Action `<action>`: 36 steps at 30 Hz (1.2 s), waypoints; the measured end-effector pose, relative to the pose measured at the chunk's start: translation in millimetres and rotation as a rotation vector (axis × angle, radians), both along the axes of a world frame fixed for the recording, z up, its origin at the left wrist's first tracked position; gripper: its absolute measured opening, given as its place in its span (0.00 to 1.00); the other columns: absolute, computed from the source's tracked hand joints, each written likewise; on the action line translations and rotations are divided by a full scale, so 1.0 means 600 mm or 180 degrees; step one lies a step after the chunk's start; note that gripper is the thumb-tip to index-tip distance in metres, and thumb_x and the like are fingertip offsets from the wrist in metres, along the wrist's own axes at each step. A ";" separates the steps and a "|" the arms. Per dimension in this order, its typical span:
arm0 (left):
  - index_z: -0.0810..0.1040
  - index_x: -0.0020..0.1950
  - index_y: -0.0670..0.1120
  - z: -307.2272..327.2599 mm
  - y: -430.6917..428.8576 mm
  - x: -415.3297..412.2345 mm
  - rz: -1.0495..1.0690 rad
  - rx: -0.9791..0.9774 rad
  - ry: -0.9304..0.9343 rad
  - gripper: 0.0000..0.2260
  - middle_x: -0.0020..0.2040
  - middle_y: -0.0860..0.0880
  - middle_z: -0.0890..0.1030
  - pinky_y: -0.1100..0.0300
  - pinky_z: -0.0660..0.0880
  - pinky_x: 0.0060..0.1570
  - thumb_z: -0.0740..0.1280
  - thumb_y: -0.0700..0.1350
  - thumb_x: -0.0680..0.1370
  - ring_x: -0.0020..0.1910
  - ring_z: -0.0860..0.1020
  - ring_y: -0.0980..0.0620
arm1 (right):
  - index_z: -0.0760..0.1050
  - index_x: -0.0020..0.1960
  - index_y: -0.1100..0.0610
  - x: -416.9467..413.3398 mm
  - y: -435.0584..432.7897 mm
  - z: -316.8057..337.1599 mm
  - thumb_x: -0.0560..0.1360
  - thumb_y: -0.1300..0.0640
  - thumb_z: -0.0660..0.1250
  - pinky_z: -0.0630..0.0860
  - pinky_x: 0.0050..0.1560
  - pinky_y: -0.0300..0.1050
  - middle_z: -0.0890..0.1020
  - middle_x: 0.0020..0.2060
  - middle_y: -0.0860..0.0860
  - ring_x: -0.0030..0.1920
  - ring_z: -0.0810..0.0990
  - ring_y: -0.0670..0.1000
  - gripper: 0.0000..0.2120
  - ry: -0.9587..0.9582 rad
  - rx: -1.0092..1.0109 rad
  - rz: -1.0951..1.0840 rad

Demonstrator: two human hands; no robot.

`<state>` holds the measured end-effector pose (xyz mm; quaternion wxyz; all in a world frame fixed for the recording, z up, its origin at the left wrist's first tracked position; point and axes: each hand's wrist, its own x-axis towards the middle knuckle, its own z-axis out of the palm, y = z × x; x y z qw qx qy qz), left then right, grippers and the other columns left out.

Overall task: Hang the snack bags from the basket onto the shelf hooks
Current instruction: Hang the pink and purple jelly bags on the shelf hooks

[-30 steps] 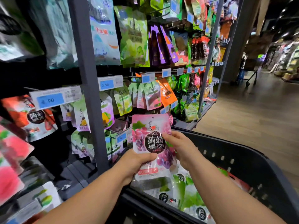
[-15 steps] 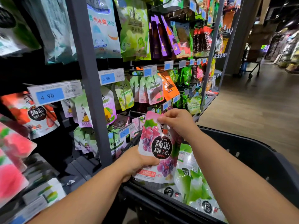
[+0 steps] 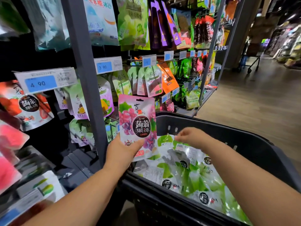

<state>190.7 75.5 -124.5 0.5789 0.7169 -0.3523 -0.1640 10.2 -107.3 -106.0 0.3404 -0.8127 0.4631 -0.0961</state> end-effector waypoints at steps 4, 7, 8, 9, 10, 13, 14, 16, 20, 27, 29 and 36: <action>0.78 0.52 0.54 -0.001 0.002 -0.001 -0.0070 0.0152 -0.0287 0.12 0.43 0.62 0.80 0.76 0.68 0.35 0.76 0.51 0.71 0.42 0.75 0.68 | 0.82 0.54 0.52 -0.030 0.009 -0.069 0.75 0.44 0.71 0.77 0.48 0.41 0.82 0.49 0.48 0.48 0.80 0.48 0.14 0.1016 0.0194 0.0260; 0.78 0.52 0.56 0.000 0.003 -0.002 -0.0097 0.0158 -0.0246 0.12 0.44 0.64 0.80 0.69 0.69 0.39 0.76 0.52 0.72 0.43 0.76 0.65 | 0.81 0.50 0.51 -0.031 0.017 -0.094 0.74 0.44 0.73 0.79 0.43 0.40 0.83 0.46 0.49 0.43 0.80 0.49 0.12 0.1437 0.0311 0.0463; 0.78 0.53 0.56 0.000 0.003 -0.002 -0.0089 0.0167 -0.0238 0.13 0.45 0.64 0.80 0.67 0.70 0.40 0.76 0.52 0.72 0.44 0.76 0.64 | 0.80 0.49 0.52 -0.030 0.019 -0.097 0.74 0.44 0.72 0.79 0.42 0.40 0.82 0.44 0.49 0.42 0.80 0.49 0.12 0.1494 0.0345 0.0508; 0.78 0.54 0.56 -0.001 0.004 -0.003 -0.0081 0.0175 -0.0239 0.13 0.45 0.64 0.80 0.68 0.69 0.40 0.75 0.52 0.72 0.44 0.76 0.65 | 0.80 0.47 0.53 -0.029 0.022 -0.098 0.75 0.44 0.72 0.78 0.40 0.39 0.82 0.43 0.49 0.41 0.79 0.50 0.12 0.1554 0.0364 0.0544; 0.78 0.54 0.55 -0.002 0.004 -0.004 -0.0079 0.0178 -0.0243 0.13 0.45 0.64 0.80 0.69 0.69 0.39 0.75 0.52 0.72 0.44 0.75 0.66 | 0.79 0.46 0.54 -0.028 0.024 -0.098 0.75 0.44 0.71 0.77 0.38 0.39 0.81 0.41 0.50 0.40 0.79 0.50 0.13 0.1603 0.0349 0.0583; 0.78 0.55 0.54 -0.001 0.006 -0.005 -0.0080 0.0194 -0.0279 0.13 0.45 0.61 0.81 0.69 0.69 0.39 0.75 0.52 0.72 0.44 0.77 0.62 | 0.77 0.43 0.54 -0.028 0.027 -0.094 0.76 0.44 0.70 0.73 0.43 0.41 0.79 0.41 0.49 0.41 0.76 0.50 0.13 0.1672 0.0245 0.0693; 0.79 0.56 0.54 -0.001 0.006 -0.006 -0.0067 0.0202 -0.0284 0.14 0.46 0.60 0.81 0.67 0.69 0.40 0.75 0.52 0.72 0.45 0.77 0.59 | 0.75 0.42 0.54 -0.029 0.028 -0.091 0.76 0.45 0.70 0.72 0.44 0.42 0.78 0.40 0.49 0.40 0.75 0.49 0.13 0.1611 0.0224 0.0708; 0.79 0.57 0.52 -0.002 0.005 -0.005 -0.0033 0.0193 -0.0285 0.15 0.46 0.59 0.81 0.67 0.70 0.40 0.75 0.51 0.72 0.45 0.78 0.56 | 0.73 0.42 0.53 -0.031 0.026 -0.083 0.77 0.46 0.69 0.70 0.41 0.42 0.76 0.38 0.48 0.38 0.73 0.48 0.13 0.1346 0.0242 0.0685; 0.79 0.57 0.52 -0.004 0.004 -0.004 0.0005 0.0199 -0.0289 0.16 0.46 0.58 0.81 0.73 0.67 0.38 0.76 0.51 0.72 0.42 0.76 0.64 | 0.76 0.46 0.56 -0.040 0.021 -0.069 0.78 0.49 0.69 0.72 0.38 0.40 0.76 0.37 0.51 0.37 0.74 0.51 0.10 0.0594 0.0440 0.0542; 0.79 0.59 0.51 -0.006 0.003 -0.006 -0.0016 0.0133 -0.0330 0.17 0.49 0.57 0.82 0.77 0.67 0.36 0.76 0.50 0.72 0.43 0.76 0.65 | 0.77 0.40 0.57 -0.065 0.014 -0.024 0.77 0.60 0.70 0.70 0.34 0.39 0.76 0.31 0.51 0.32 0.72 0.48 0.07 -0.0854 0.0836 0.0400; 0.78 0.58 0.52 -0.006 0.004 -0.007 -0.0032 0.0114 -0.0330 0.16 0.46 0.60 0.81 0.79 0.67 0.34 0.76 0.50 0.72 0.42 0.74 0.69 | 0.77 0.41 0.57 -0.067 0.016 -0.004 0.77 0.64 0.68 0.73 0.34 0.38 0.78 0.31 0.51 0.31 0.75 0.48 0.07 -0.1425 0.1045 0.0319; 0.79 0.58 0.51 -0.008 0.003 -0.005 0.0008 0.0184 -0.0370 0.16 0.45 0.60 0.80 0.76 0.66 0.35 0.76 0.52 0.72 0.42 0.74 0.68 | 0.86 0.49 0.49 -0.078 0.014 0.010 0.78 0.63 0.68 0.73 0.51 0.51 0.83 0.43 0.57 0.45 0.76 0.56 0.11 -0.1882 0.0878 -0.0020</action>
